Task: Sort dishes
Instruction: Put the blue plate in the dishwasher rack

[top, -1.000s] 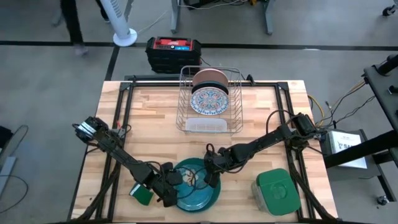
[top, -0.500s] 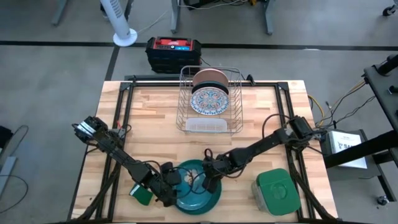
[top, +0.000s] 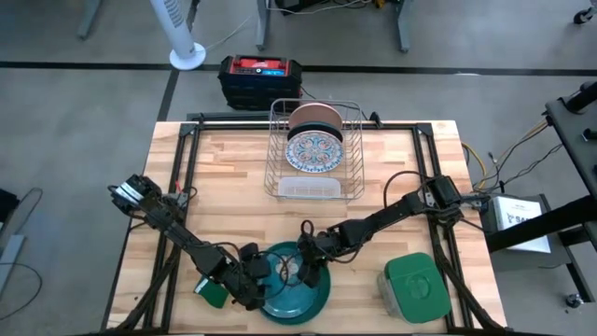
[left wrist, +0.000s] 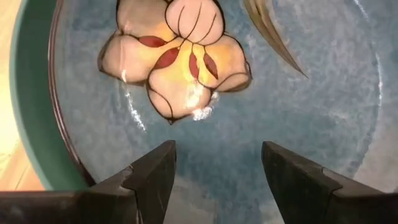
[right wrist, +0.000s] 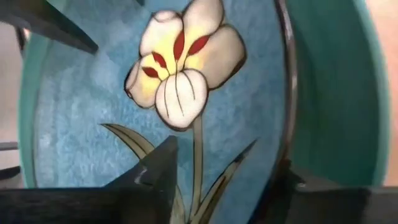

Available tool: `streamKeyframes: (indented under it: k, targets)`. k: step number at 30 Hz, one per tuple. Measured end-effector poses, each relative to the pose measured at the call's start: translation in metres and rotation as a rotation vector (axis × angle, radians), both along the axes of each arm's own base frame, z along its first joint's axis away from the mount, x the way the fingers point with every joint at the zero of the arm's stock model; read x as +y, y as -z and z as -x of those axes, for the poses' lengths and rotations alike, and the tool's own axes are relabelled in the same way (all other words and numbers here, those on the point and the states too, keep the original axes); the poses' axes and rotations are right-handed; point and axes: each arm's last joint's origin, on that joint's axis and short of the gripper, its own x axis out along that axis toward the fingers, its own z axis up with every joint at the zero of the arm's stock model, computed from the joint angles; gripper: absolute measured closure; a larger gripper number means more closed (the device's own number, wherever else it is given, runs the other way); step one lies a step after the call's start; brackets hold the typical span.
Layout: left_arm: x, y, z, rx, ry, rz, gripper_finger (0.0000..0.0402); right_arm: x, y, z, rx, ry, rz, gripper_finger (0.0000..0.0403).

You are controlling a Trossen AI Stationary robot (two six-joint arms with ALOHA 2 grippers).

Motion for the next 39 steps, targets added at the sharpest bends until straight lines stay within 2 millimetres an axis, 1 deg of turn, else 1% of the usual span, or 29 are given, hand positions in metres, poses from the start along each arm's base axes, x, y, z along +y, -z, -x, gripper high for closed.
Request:
streamKeyframes:
  k: [5, 10, 14, 18, 27, 36, 39]
  targets:
    - [-0.001, -0.001, 0.0, -0.018, 0.003, -0.019, 0.0171, -0.002, -0.002, -0.001, -0.019, -0.011, 0.011, 0.0324]
    - [-0.008, -0.007, 0.0, -0.04, 0.051, -0.073, 0.0171, -0.006, -0.013, -0.001, -0.047, -0.017, 0.018, 0.035]
    - [-0.013, -0.016, -0.001, -0.041, 0.06, -0.101, 0.0171, -0.008, -0.022, 0.002, -0.063, -0.031, 0.031, 0.0355]
    - [-0.015, -0.021, -0.003, -0.047, 0.059, -0.117, 0.0171, -0.009, -0.027, 0.005, -0.051, -0.031, 0.043, 0.0357]
    - [-0.017, -0.022, -0.002, -0.062, 0.064, -0.137, 0.0171, -0.009, -0.032, 0.009, -0.044, -0.04, 0.072, 0.0358]
    - [-0.016, -0.029, -0.001, -0.076, 0.068, -0.131, 0.0171, -0.008, -0.044, 0.015, -0.054, -0.062, 0.106, 0.0358]
    - [-0.016, -0.03, -0.001, -0.075, 0.068, -0.134, 0.0171, -0.009, -0.045, 0.018, -0.036, -0.06, 0.12, 0.0358]
